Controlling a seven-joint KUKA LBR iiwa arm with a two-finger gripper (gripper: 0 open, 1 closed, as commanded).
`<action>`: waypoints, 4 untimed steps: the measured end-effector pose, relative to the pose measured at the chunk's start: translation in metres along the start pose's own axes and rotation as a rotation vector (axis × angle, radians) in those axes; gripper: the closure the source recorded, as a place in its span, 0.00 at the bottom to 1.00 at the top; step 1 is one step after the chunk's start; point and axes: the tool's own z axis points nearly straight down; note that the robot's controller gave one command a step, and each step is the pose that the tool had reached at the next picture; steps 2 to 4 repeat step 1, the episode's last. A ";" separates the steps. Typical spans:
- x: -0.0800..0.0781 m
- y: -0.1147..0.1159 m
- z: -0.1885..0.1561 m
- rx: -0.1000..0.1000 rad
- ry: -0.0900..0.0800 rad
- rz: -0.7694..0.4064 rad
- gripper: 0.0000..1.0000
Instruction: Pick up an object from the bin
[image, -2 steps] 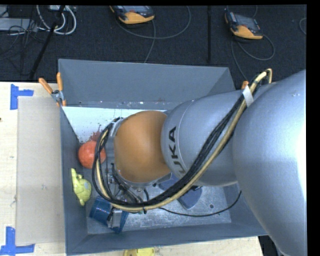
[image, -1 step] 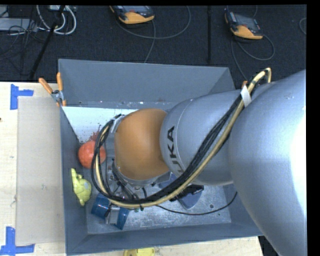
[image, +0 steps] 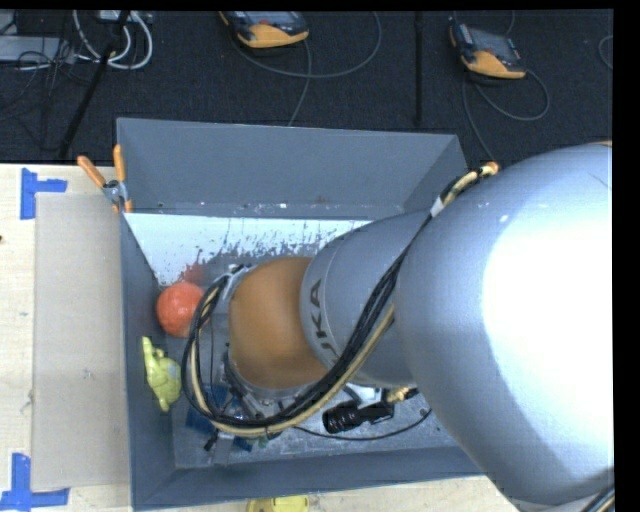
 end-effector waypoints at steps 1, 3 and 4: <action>-0.009 -0.009 0.021 -0.002 0.000 0.147 1.00; -0.009 -0.009 0.021 -0.002 0.000 0.147 1.00; -0.009 -0.009 0.021 -0.002 0.000 0.147 1.00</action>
Offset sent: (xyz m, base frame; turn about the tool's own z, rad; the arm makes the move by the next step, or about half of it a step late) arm 0.0000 0.0000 0.0000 0.0000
